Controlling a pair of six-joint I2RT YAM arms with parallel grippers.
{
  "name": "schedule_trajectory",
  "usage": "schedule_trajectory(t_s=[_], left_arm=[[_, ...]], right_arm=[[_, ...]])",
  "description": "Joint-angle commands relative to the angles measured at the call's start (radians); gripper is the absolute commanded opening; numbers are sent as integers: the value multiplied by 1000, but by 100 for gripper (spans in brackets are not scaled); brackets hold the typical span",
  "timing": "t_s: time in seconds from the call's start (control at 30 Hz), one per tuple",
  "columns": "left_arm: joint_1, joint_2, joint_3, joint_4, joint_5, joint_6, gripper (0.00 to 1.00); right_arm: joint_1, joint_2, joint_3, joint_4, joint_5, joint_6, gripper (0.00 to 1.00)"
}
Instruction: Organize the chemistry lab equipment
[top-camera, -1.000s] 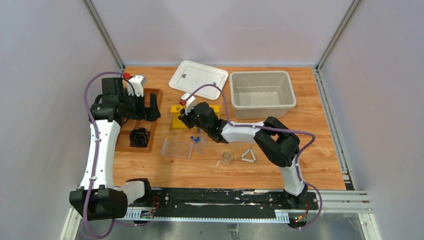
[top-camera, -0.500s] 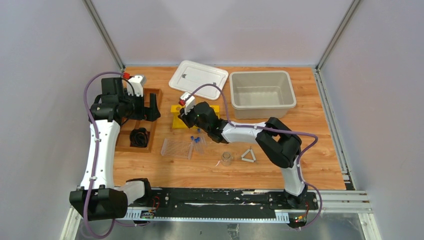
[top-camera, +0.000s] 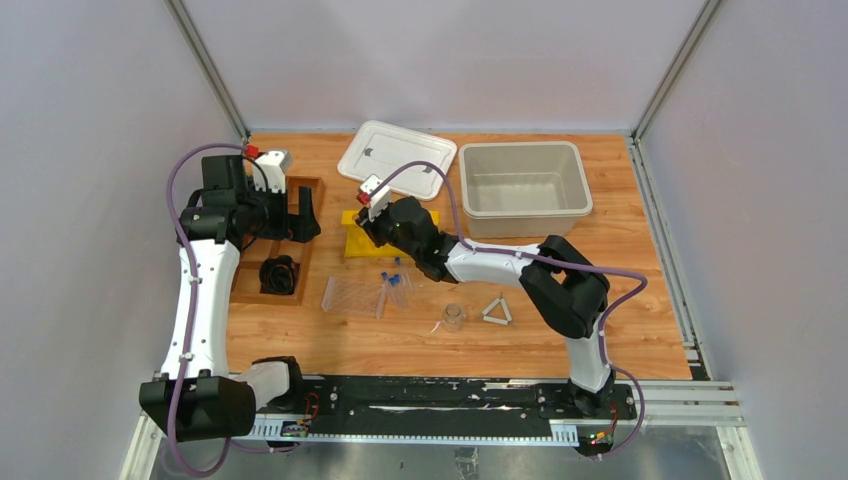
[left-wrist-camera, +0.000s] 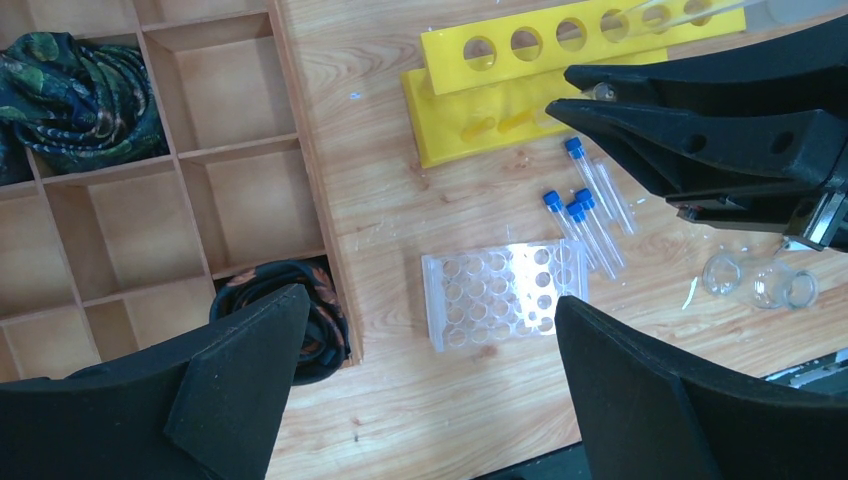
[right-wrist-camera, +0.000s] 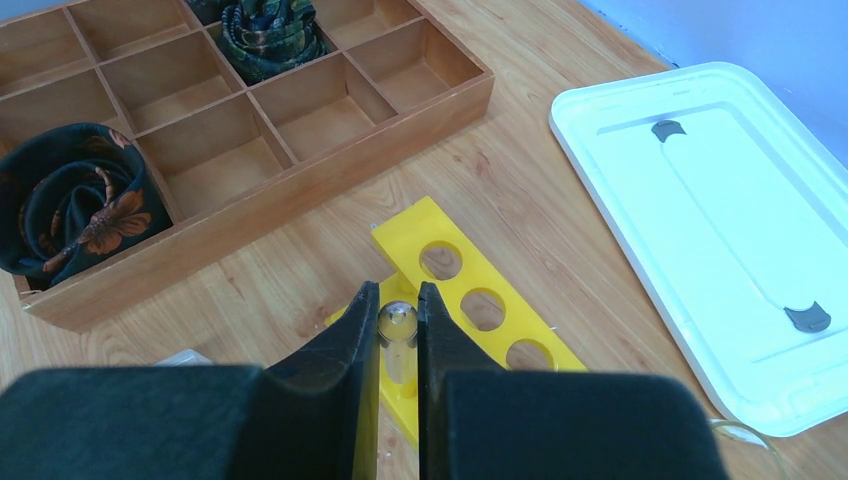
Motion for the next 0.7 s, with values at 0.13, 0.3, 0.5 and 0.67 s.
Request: schedule_trajectory(t_s=[0.13,0.3,0.5,0.67], left_arm=[[12,-17,6,21,19,5,100],[11,-14,9,21,17,5,100],[13,-17,12,21,15,10,100],[15,-15,11,21,18,12,100]], right_arm=[[-20,23,40,0,22,-16,0],[-22,43,51,-5,12,-10,0],[-22,71,63,-19,8,-7,0],[-22,84,63,-22,8,-7,0]])
